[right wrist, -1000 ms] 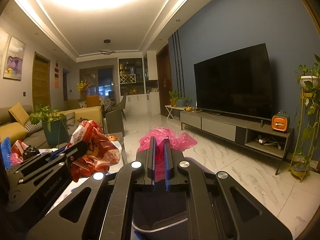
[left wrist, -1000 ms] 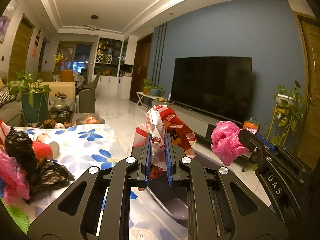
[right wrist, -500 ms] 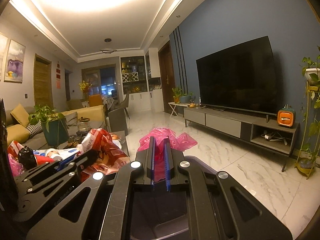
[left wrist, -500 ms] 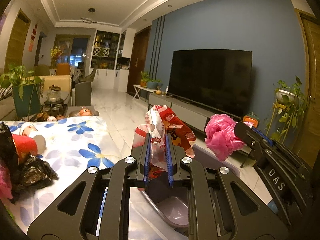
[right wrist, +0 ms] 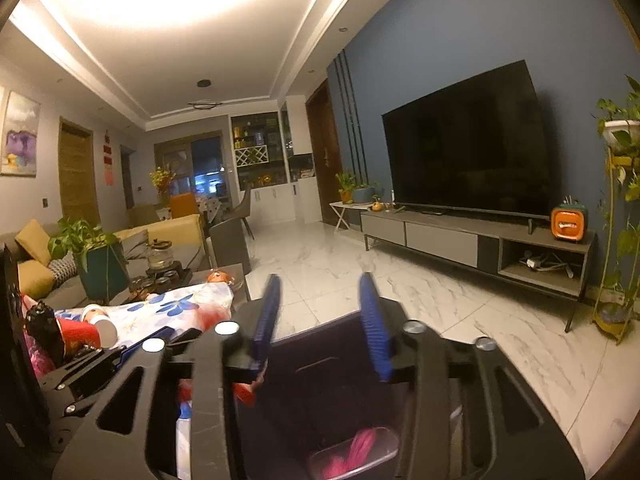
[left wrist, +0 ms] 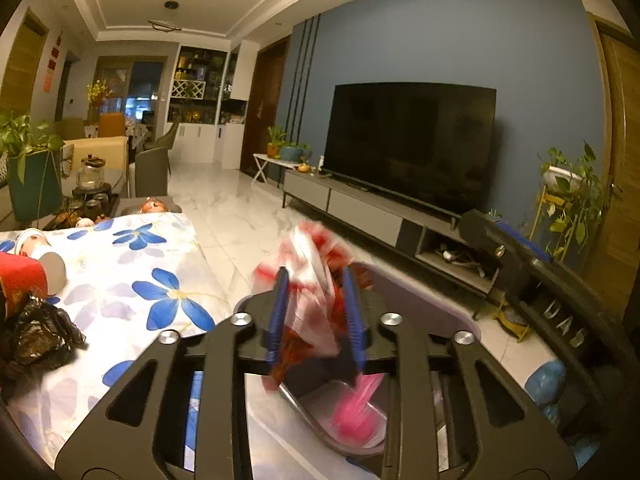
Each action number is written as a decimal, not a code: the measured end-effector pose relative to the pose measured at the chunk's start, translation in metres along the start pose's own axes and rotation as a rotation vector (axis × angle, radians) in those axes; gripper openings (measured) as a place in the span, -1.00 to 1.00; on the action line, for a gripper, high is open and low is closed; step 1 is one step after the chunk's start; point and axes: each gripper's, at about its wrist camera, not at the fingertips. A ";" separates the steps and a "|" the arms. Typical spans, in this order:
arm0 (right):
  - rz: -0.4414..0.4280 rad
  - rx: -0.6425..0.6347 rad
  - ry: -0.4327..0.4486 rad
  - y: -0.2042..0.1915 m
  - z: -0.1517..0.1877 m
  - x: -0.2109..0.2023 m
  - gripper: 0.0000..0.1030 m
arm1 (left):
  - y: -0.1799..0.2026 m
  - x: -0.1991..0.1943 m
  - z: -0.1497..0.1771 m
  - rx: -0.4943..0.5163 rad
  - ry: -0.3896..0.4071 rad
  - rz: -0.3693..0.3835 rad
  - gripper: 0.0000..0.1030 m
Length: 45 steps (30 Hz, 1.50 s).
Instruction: Collect trash
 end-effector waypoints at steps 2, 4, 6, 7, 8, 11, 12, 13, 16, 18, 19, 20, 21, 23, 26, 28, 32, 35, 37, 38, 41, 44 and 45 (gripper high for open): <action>0.008 0.011 0.003 0.001 0.001 -0.003 -0.01 | 0.000 0.001 0.003 0.004 -0.005 -0.001 -0.13; 0.011 0.015 -0.002 0.002 0.001 -0.006 0.09 | -0.002 -0.001 0.006 -0.004 -0.004 -0.003 0.00; 0.013 0.012 -0.005 0.000 0.004 -0.010 0.15 | -0.006 -0.004 0.009 -0.015 -0.004 -0.009 0.12; 0.013 0.012 -0.006 0.000 0.003 -0.011 0.19 | -0.006 -0.007 0.009 -0.018 -0.004 -0.012 0.23; 0.010 0.013 -0.007 -0.002 0.005 -0.014 0.21 | -0.008 -0.011 0.011 -0.024 -0.001 -0.022 0.33; 0.011 0.002 -0.014 -0.006 0.009 -0.018 0.25 | -0.013 -0.022 0.014 -0.047 0.005 -0.045 0.44; 0.008 -0.002 -0.019 -0.007 0.010 -0.019 0.26 | -0.016 -0.027 0.015 -0.053 0.005 -0.059 0.46; 0.004 -0.007 -0.024 -0.010 0.011 -0.022 0.27 | -0.018 -0.032 0.016 -0.055 0.003 -0.072 0.49; -0.003 -0.018 -0.031 -0.017 0.015 -0.025 0.32 | -0.026 -0.048 0.020 -0.065 -0.003 -0.133 0.58; -0.012 -0.030 -0.033 -0.024 0.018 -0.031 0.34 | -0.030 -0.058 0.022 -0.067 -0.006 -0.164 0.63; -0.016 -0.037 -0.033 -0.027 0.020 -0.034 0.36 | -0.033 -0.066 0.023 -0.063 -0.010 -0.192 0.65; -0.021 -0.044 -0.030 -0.032 0.023 -0.039 0.37 | -0.035 -0.071 0.024 -0.059 -0.010 -0.209 0.68; -0.026 -0.048 -0.029 -0.035 0.024 -0.042 0.41 | -0.037 -0.077 0.025 -0.056 -0.012 -0.231 0.69; -0.039 -0.051 -0.029 -0.039 0.025 -0.048 0.43 | -0.040 -0.088 0.026 -0.054 -0.019 -0.269 0.71; -0.054 -0.053 -0.032 -0.046 0.029 -0.057 0.46 | -0.047 -0.106 0.028 -0.065 -0.025 -0.308 0.72; -0.064 -0.048 -0.038 -0.050 0.031 -0.062 0.49 | -0.052 -0.118 0.032 -0.075 -0.024 -0.329 0.73; -0.076 -0.054 -0.038 -0.060 0.035 -0.071 0.50 | -0.064 -0.141 0.040 -0.084 -0.027 -0.384 0.73; -0.096 -0.053 -0.045 -0.069 0.040 -0.076 0.50 | -0.070 -0.156 0.047 -0.083 -0.031 -0.432 0.73; -0.107 -0.052 -0.052 -0.073 0.042 -0.078 0.50 | -0.075 -0.167 0.053 -0.089 -0.034 -0.464 0.73; -0.113 -0.050 -0.056 -0.077 0.044 -0.079 0.50 | -0.078 -0.173 0.056 -0.094 -0.036 -0.474 0.73; -0.130 -0.040 -0.069 -0.089 0.051 -0.081 0.50 | -0.091 -0.188 0.064 -0.101 -0.046 -0.513 0.73; -0.150 -0.038 -0.080 -0.100 0.059 -0.083 0.50 | -0.099 -0.200 0.074 -0.086 -0.063 -0.557 0.73; -0.158 -0.040 -0.085 -0.104 0.062 -0.084 0.50 | -0.102 -0.205 0.077 -0.084 -0.068 -0.569 0.73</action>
Point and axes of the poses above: each gripper's, at about its wrist camera, not at the fingertips, and x roughly the way its jaws point, y to its right, z to its underside, and after that the axes turned 12 degrees about x, right-handed
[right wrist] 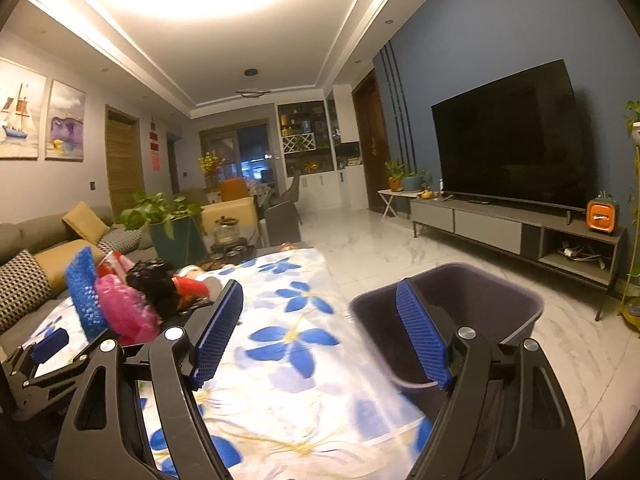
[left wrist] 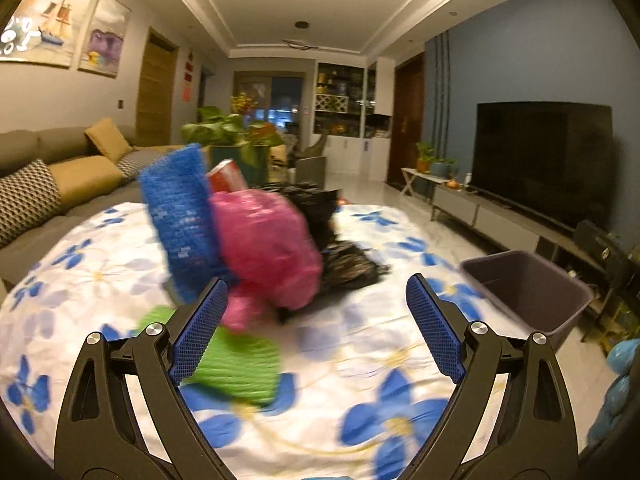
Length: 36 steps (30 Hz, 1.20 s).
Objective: Collect trash
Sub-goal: 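Grasp the green foam net with the left tool while the right tool grasps the blue mesh net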
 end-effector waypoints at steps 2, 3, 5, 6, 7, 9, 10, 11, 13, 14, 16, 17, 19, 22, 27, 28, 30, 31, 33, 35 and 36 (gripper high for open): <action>-0.015 -0.002 -0.006 -0.009 0.005 0.000 0.50 | -0.013 -0.003 0.007 -0.002 -0.004 -0.028 0.73; -0.022 -0.004 -0.012 -0.013 0.008 0.000 0.50 | -0.018 -0.005 0.010 -0.002 -0.006 -0.039 0.73; -0.041 -0.004 -0.021 -0.022 0.013 0.000 0.50 | -0.031 -0.009 0.018 -0.001 -0.006 -0.062 0.73; -0.051 -0.005 -0.025 -0.026 0.015 0.000 0.50 | -0.035 -0.010 0.021 -0.001 -0.006 -0.067 0.73; -0.059 -0.007 -0.030 -0.031 0.018 0.000 0.50 | -0.042 -0.010 0.025 0.000 -0.009 -0.074 0.73; -0.072 -0.011 -0.036 -0.038 0.022 0.001 0.50 | -0.054 -0.009 0.033 -0.001 -0.024 -0.094 0.73; -0.078 -0.013 -0.041 -0.042 0.023 0.002 0.50 | -0.057 -0.007 0.035 -0.003 -0.032 -0.101 0.73; -0.088 -0.014 -0.049 -0.046 0.026 0.003 0.50 | -0.063 -0.007 0.038 -0.006 -0.040 -0.108 0.73; -0.104 -0.016 -0.061 -0.054 0.030 0.005 0.50 | -0.072 -0.005 0.043 -0.020 -0.051 -0.119 0.73; -0.115 -0.019 -0.068 -0.060 0.033 0.007 0.50 | -0.076 -0.005 0.044 -0.025 -0.056 -0.118 0.73; -0.128 -0.026 -0.079 -0.068 0.037 0.011 0.50 | -0.084 -0.001 0.046 -0.032 -0.070 -0.114 0.67; -0.136 -0.030 -0.085 -0.073 0.039 0.013 0.50 | -0.085 0.002 0.047 -0.030 -0.083 -0.107 0.62; -0.152 -0.040 -0.095 -0.081 0.044 0.017 0.50 | -0.090 0.012 0.051 -0.026 -0.123 -0.078 0.47; -0.173 -0.057 -0.111 -0.094 0.050 0.023 0.50 | -0.097 0.025 0.058 -0.046 -0.180 -0.027 0.21; -0.199 -0.071 -0.140 -0.108 0.057 0.031 0.50 | -0.102 0.038 0.069 -0.061 -0.237 0.021 -0.30; -0.204 -0.074 -0.143 -0.110 0.057 0.032 0.50 | -0.105 0.039 0.070 -0.072 -0.243 0.037 -0.41; -0.210 -0.080 -0.151 -0.114 0.059 0.033 0.50 | -0.106 0.040 0.071 -0.086 -0.245 0.047 -0.60; -0.215 -0.083 -0.155 -0.116 0.060 0.035 0.50 | -0.106 0.040 0.071 -0.091 -0.244 0.055 -0.65; -0.221 -0.088 -0.163 -0.121 0.062 0.038 0.50 | -0.108 0.037 0.072 -0.098 -0.239 0.060 -0.79; -0.231 -0.094 -0.172 -0.126 0.064 0.039 0.50 | -0.110 0.033 0.072 -0.109 -0.235 0.070 -0.81; -0.236 -0.099 -0.175 -0.129 0.066 0.039 0.50 | -0.112 0.030 0.071 -0.120 -0.232 0.076 -0.82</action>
Point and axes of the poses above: each gripper's, at about its wrist camera, not at the fingertips, and x roughly the way its jaws point, y to its right, z to its underside, and after that the axes turned 12 degrees about x, right-handed
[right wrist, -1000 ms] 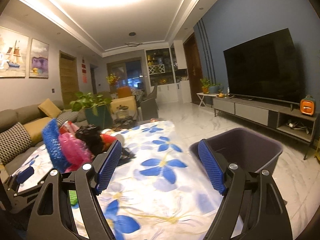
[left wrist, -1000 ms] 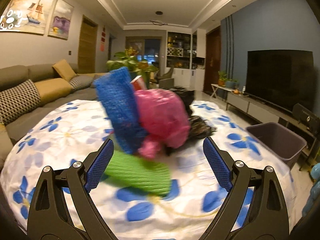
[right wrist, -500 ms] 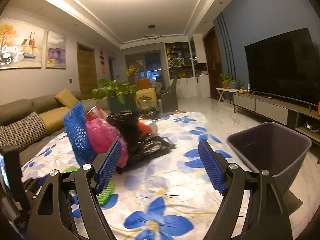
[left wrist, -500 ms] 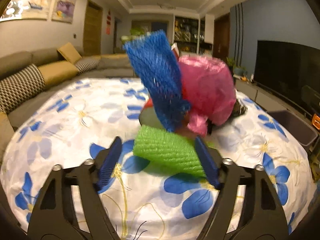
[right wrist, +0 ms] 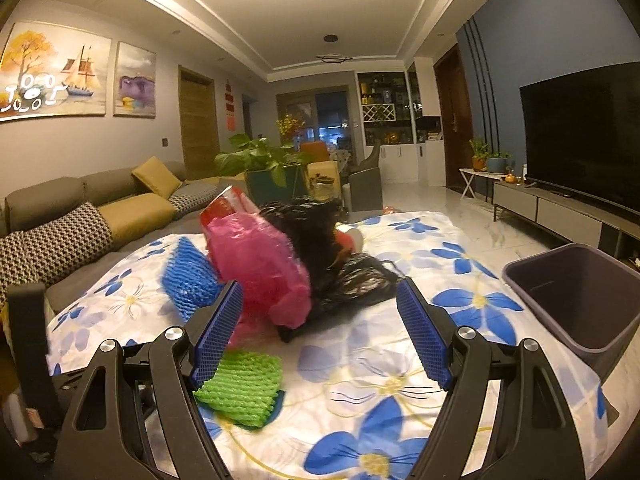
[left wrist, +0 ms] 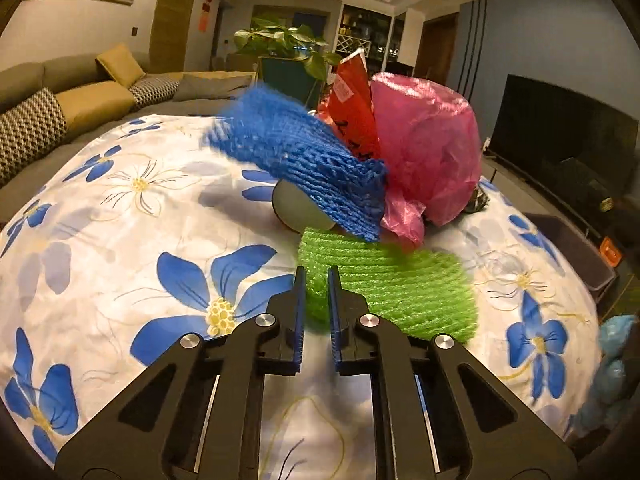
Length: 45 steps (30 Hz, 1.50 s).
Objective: Collect trash
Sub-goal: 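Grasp the green foam net with the left tool while the right tool grasps the blue mesh net, then carry both nets over the grey bin and open both tools to drop them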
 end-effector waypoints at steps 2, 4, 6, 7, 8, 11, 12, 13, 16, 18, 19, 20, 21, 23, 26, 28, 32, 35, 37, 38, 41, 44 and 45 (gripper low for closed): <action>-0.012 -0.011 -0.007 -0.005 0.002 0.002 0.50 | -0.006 -0.010 -0.001 -0.022 0.006 0.013 -0.83; -0.026 -0.023 -0.013 -0.013 0.005 0.003 0.50 | -0.013 -0.022 -0.002 -0.035 0.022 0.010 -0.83; -0.039 -0.030 -0.018 -0.018 0.006 0.005 0.50 | -0.024 -0.035 -0.004 -0.055 0.044 -0.002 -0.83; -0.046 -0.034 -0.023 -0.022 0.008 0.006 0.50 | -0.029 -0.041 -0.006 -0.067 0.053 -0.004 -0.83; -0.055 -0.039 -0.030 -0.026 0.010 0.008 0.50 | -0.033 -0.045 -0.007 -0.079 0.062 -0.011 -0.83; -0.080 -0.058 -0.048 -0.040 0.014 0.016 0.50 | -0.046 -0.057 -0.010 -0.104 0.088 -0.059 -0.83; -0.094 -0.065 -0.053 -0.046 0.017 0.019 0.50 | -0.051 -0.061 -0.010 -0.114 0.100 -0.083 -0.83; -0.106 -0.073 -0.057 -0.051 0.018 0.022 0.50 | -0.055 -0.064 -0.011 -0.123 0.110 -0.101 -0.83; -0.136 -0.092 -0.071 -0.066 0.018 0.033 0.45 | -0.065 -0.068 -0.013 -0.147 0.126 -0.148 -0.83; -0.151 -0.100 -0.080 -0.074 0.018 0.041 0.43 | -0.070 -0.071 -0.015 -0.153 0.132 -0.181 -0.83; -0.157 -0.103 -0.086 -0.078 0.018 0.045 0.40 | -0.072 -0.071 -0.016 -0.154 0.133 -0.192 -0.83; -0.161 -0.108 -0.098 -0.083 0.019 0.052 0.39 | -0.075 -0.072 -0.016 -0.157 0.134 -0.204 -0.83; -0.161 -0.114 -0.109 -0.087 0.020 0.057 0.39 | -0.078 -0.072 -0.017 -0.162 0.135 -0.210 -0.83; -0.159 -0.122 -0.130 -0.093 0.023 0.069 0.39 | -0.085 -0.071 -0.018 -0.175 0.135 -0.219 -0.83; -0.155 -0.128 -0.165 -0.099 0.026 0.082 0.39 | -0.092 -0.069 -0.018 -0.187 0.126 -0.229 -0.83; -0.150 -0.129 -0.195 -0.101 0.026 0.090 0.37 | -0.095 -0.066 -0.019 -0.191 0.121 -0.228 -0.83; -0.140 -0.148 -0.233 -0.104 0.029 0.101 0.28 | -0.098 -0.061 -0.020 -0.195 0.116 -0.221 -0.83; -0.128 -0.152 -0.270 -0.101 0.030 0.106 0.09 | -0.099 -0.058 -0.021 -0.197 0.113 -0.208 -0.83; -0.126 -0.148 -0.289 -0.100 0.031 0.109 -0.16 | -0.097 -0.057 -0.021 -0.194 0.111 -0.203 -0.83; -0.130 -0.146 -0.292 -0.099 0.031 0.108 -0.20 | -0.096 -0.056 -0.021 -0.192 0.110 -0.201 -0.83; -0.152 -0.151 -0.286 -0.099 0.030 0.103 -0.63 | -0.095 -0.055 -0.022 -0.190 0.106 -0.193 -0.83; -0.164 -0.167 -0.266 -0.099 0.028 0.096 -0.81 | -0.093 -0.055 -0.022 -0.185 0.106 -0.189 -0.82; -0.167 -0.168 -0.258 -0.099 0.026 0.094 -0.81 | -0.092 -0.055 -0.022 -0.184 0.106 -0.189 -0.83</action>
Point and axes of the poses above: each gripper's, at about its wrist camera, not at the fingertips, and x roughly the way its jaws point, y to its right, z to its underside, and after that the axes turned 12 degrees about x, right-handed
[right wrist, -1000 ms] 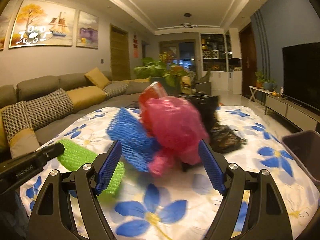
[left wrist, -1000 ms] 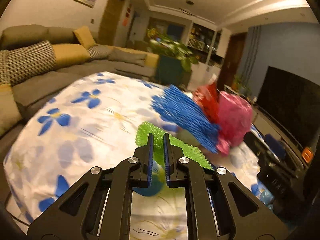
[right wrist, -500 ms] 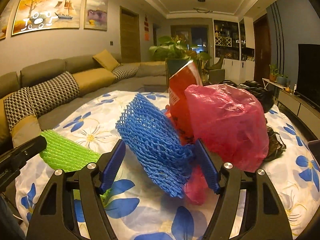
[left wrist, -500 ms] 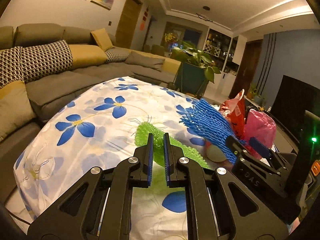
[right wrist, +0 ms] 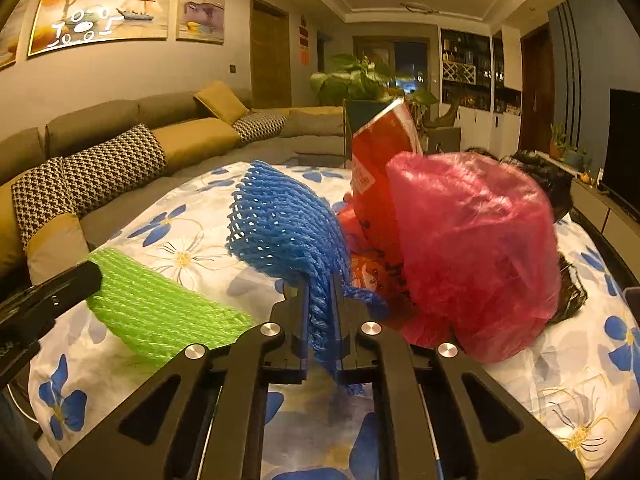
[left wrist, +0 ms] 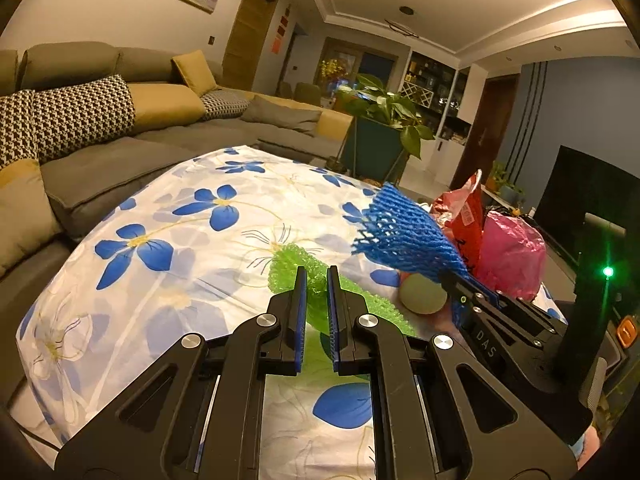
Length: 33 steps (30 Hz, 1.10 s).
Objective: Collect trash
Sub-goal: 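Carry both nets over the grey bin and open both tools to drop them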
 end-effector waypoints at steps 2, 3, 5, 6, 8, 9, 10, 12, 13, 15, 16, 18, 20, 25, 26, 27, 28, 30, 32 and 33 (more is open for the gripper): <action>-0.011 0.005 0.032 0.002 -0.002 -0.012 -0.81 | 0.001 0.000 0.000 0.004 0.002 0.000 -0.83; -0.018 0.008 0.044 0.002 -0.003 -0.017 -0.81 | 0.001 -0.001 0.000 0.005 0.003 0.000 -0.83; -0.039 0.019 0.065 0.006 -0.004 -0.032 -0.81 | 0.004 -0.003 -0.001 0.008 0.006 0.004 -0.83; -0.047 0.026 0.072 0.007 -0.004 -0.038 -0.82 | 0.006 -0.004 -0.001 0.011 0.009 0.006 -0.83; -0.068 0.044 0.089 0.011 -0.005 -0.053 -0.82 | 0.010 -0.007 -0.002 0.021 0.015 0.009 -0.83; -0.074 0.053 0.096 0.014 -0.005 -0.060 -0.82 | 0.013 -0.009 -0.003 0.025 0.019 0.013 -0.83; -0.078 0.060 0.104 0.016 -0.004 -0.067 -0.82 | 0.017 -0.011 -0.004 0.031 0.024 0.018 -0.83; -0.077 0.066 0.130 0.021 -0.002 -0.082 -0.82 | 0.024 -0.015 -0.006 0.043 0.033 0.028 -0.83; -0.072 0.068 0.140 0.023 -0.001 -0.088 -0.82 | 0.030 -0.019 -0.007 0.055 0.040 0.036 -0.82; -0.058 0.078 0.159 0.029 0.000 -0.100 -0.82 | 0.037 -0.022 -0.009 0.070 0.051 0.045 -0.83; -0.047 0.085 0.169 0.035 0.000 -0.107 -0.82 | 0.043 -0.025 -0.011 0.079 0.057 0.052 -0.83; -0.029 0.095 0.183 0.041 0.000 -0.116 -0.82 | 0.053 -0.029 -0.013 0.093 0.066 0.068 -0.83; -0.004 0.106 0.204 0.051 0.001 -0.127 -0.82 | 0.065 -0.034 -0.017 0.111 0.080 0.088 -0.83; 0.053 0.139 0.249 0.080 0.000 -0.155 -0.82 | 0.102 -0.044 -0.024 0.164 0.114 0.142 -0.83; 0.063 0.144 0.254 0.083 0.000 -0.157 -0.82 | 0.109 -0.045 -0.025 0.175 0.118 0.152 -0.83; 0.074 0.150 0.261 0.088 -0.001 -0.161 -0.82 | 0.116 -0.046 -0.025 0.186 0.121 0.163 -0.83; 0.086 0.158 0.268 0.095 0.000 -0.166 -0.82 | 0.127 -0.048 -0.026 0.201 0.127 0.181 -0.83; 0.110 0.166 0.280 0.106 0.000 -0.173 -0.82 | 0.143 -0.049 -0.027 0.223 0.134 0.208 -0.83; 0.136 0.174 0.292 0.118 -0.001 -0.180 -0.82 | 0.159 -0.049 -0.029 0.245 0.143 0.232 -0.83; 0.153 0.178 0.300 0.125 -0.001 -0.184 -0.82 | 0.163 -0.049 -0.029 0.251 0.145 0.239 -0.83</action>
Point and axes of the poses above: each gripper's, at about its wrist camera, not at the fingertips, and x roughly the way its jaws point, y to its right, z to its underside, and after that the axes turned 12 degrees about x, right-handed
